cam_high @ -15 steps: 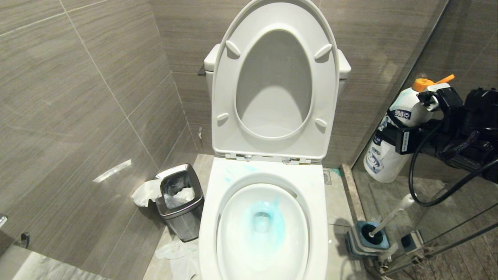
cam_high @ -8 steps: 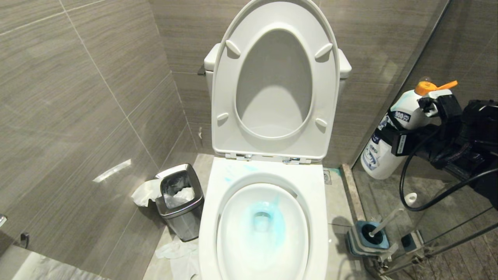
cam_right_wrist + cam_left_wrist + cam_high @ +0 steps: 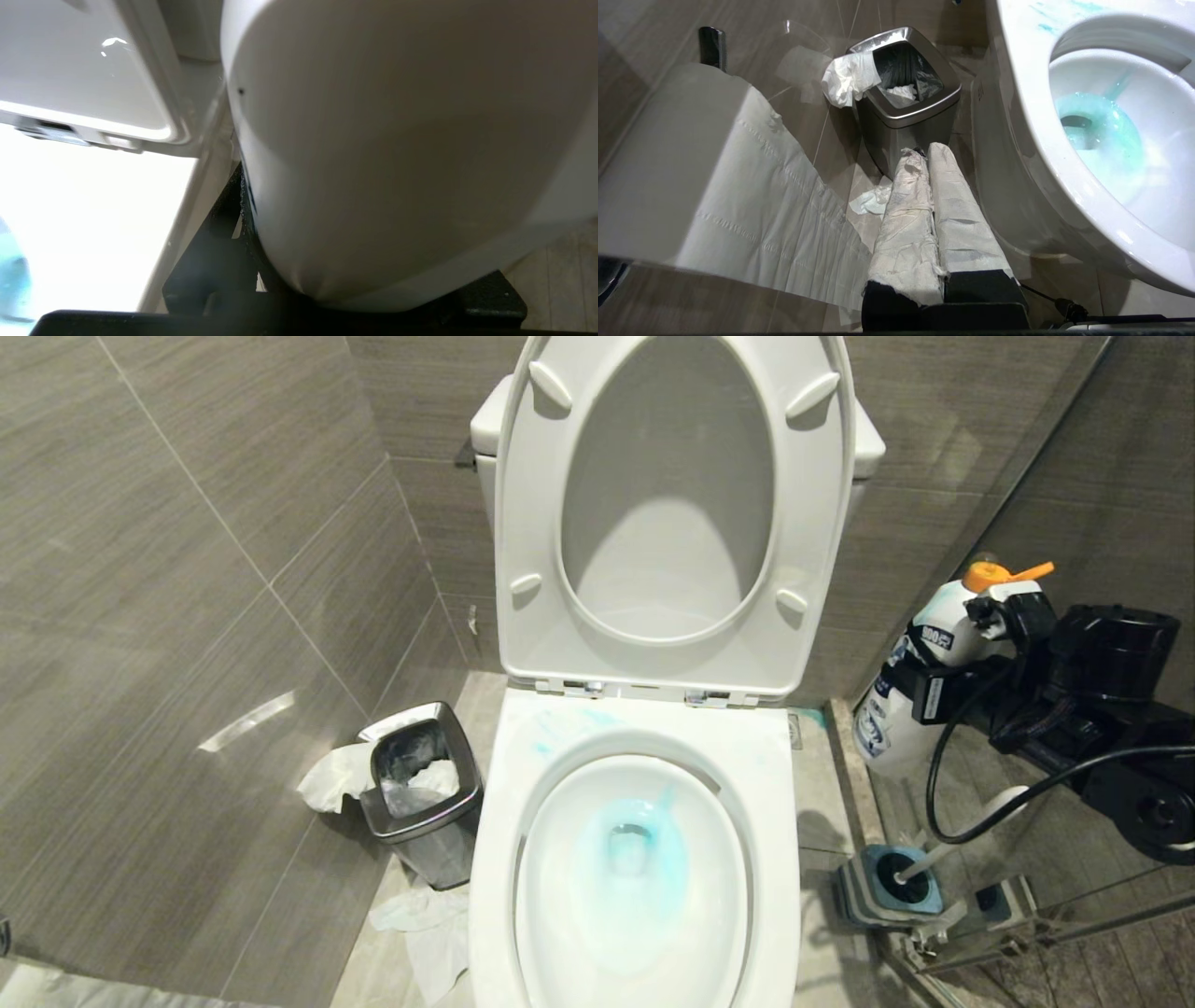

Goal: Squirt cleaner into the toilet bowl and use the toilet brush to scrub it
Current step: Place the cleaning agent on the floor

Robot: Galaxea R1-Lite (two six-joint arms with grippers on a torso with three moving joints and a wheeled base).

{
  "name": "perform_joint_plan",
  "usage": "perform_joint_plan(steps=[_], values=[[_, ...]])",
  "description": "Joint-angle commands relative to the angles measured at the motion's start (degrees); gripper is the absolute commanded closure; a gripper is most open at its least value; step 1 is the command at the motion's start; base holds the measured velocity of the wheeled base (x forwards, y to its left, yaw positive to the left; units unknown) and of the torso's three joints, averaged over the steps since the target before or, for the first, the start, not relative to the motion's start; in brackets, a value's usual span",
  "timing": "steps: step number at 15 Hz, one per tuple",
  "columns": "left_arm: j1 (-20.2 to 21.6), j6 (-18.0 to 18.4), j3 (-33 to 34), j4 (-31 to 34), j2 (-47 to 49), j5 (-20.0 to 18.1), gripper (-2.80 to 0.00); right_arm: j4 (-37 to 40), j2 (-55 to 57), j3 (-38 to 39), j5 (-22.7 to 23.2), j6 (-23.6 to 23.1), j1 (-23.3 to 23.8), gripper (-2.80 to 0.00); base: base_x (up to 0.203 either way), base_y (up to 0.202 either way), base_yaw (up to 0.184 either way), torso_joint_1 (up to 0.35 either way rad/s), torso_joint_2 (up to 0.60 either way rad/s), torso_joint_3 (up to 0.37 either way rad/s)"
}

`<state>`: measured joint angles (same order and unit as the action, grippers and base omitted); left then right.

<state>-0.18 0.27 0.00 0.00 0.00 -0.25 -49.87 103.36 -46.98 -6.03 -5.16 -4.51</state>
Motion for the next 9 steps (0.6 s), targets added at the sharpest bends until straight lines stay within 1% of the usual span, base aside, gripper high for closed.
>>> perform_joint_plan(steps=[1, 7, 9], values=[[0.01, 0.00, 0.00, 0.00, 0.08, -0.01, 0.00, -0.31, 1.72, -1.13, -0.02, -0.03, -0.06, 0.00, 0.000, 0.000, 0.000, 0.004, 0.00, -0.195], [0.01, 0.00, 0.00, 0.00, 0.00, -0.01, 0.00, -0.31, 4.66, -4.69, 0.06, 0.06, -0.31, 0.00, 0.000, 0.000, 0.000, 0.005, 0.00, -0.201], [0.01, 0.00, 0.04, 0.00, 0.09, -0.01, 0.00, -0.31, 5.18, -5.31, 0.15, 0.85, -0.41, 0.00, 0.000, 0.000, 0.000, 0.004, 0.00, -0.198]])
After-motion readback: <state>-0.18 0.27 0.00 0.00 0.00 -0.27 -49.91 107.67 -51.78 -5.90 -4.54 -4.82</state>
